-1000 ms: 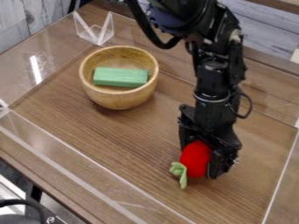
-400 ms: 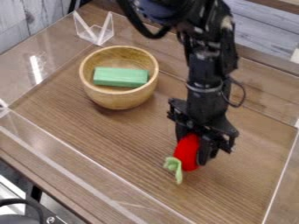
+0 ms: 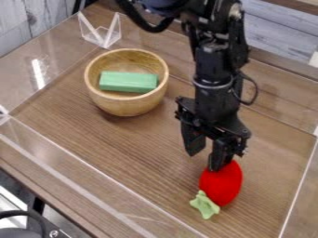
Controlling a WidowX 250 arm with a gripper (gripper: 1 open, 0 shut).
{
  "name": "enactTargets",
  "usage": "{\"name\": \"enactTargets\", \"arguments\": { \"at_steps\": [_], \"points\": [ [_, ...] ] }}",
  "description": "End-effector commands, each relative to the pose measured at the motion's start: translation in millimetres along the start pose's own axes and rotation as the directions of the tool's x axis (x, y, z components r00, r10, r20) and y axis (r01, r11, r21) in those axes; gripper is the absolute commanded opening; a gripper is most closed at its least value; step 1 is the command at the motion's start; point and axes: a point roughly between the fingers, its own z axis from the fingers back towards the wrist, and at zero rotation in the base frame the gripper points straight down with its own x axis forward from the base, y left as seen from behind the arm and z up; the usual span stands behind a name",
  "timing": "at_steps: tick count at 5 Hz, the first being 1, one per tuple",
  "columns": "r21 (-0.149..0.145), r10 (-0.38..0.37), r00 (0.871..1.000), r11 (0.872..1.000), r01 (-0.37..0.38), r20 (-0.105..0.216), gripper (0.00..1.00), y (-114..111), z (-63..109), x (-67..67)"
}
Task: Move the red object to the right side of the table
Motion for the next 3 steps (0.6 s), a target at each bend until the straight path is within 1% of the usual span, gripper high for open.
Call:
{"name": "enactTargets", "arguments": {
  "at_steps": [1, 3],
  "points": [
    [0.006, 0.005, 0.999, 1.000, -0.005, 0.035, 0.00, -2.2, -2.5, 1.2],
    [0.011, -0.069, 0.997, 0.998, 0.069, 0.024, 0.00, -9.3, 6.1, 9.0]
  ]
}}
